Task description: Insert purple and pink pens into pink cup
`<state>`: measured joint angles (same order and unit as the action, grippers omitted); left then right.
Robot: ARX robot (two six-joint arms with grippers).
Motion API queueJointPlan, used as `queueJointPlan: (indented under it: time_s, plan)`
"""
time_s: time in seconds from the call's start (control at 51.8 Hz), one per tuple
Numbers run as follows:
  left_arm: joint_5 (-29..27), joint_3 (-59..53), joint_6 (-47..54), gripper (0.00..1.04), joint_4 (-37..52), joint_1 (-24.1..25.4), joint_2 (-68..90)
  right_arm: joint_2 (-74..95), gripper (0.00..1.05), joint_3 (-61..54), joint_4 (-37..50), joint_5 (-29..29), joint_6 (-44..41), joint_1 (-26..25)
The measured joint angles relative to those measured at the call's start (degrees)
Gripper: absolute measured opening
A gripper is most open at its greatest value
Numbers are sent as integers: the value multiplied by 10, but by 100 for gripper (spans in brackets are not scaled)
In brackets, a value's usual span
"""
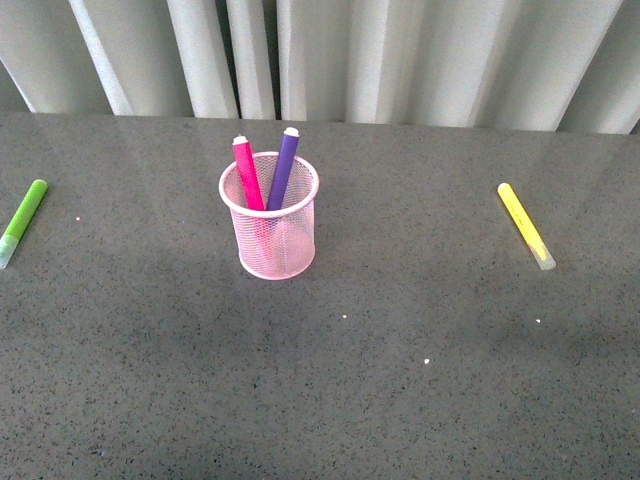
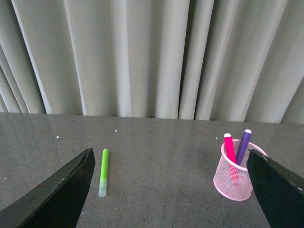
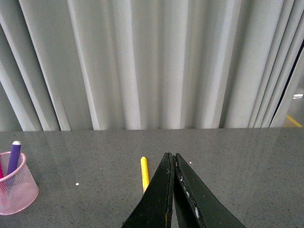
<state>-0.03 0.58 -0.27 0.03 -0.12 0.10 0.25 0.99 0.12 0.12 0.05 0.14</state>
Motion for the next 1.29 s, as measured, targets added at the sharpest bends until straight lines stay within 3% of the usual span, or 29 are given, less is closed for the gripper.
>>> queueJointPlan:
  time_s: [0.29,0.483,1.294]
  plan:
    - [0,0,0,98,0,0,0,0,70,0,0,0,0,0]
    - [0,0,0,98,0,0,0,0,99,0,0,0,0,0]
    - [0,0,0,98,0,0,0,0,98,0,0,0,1,0]
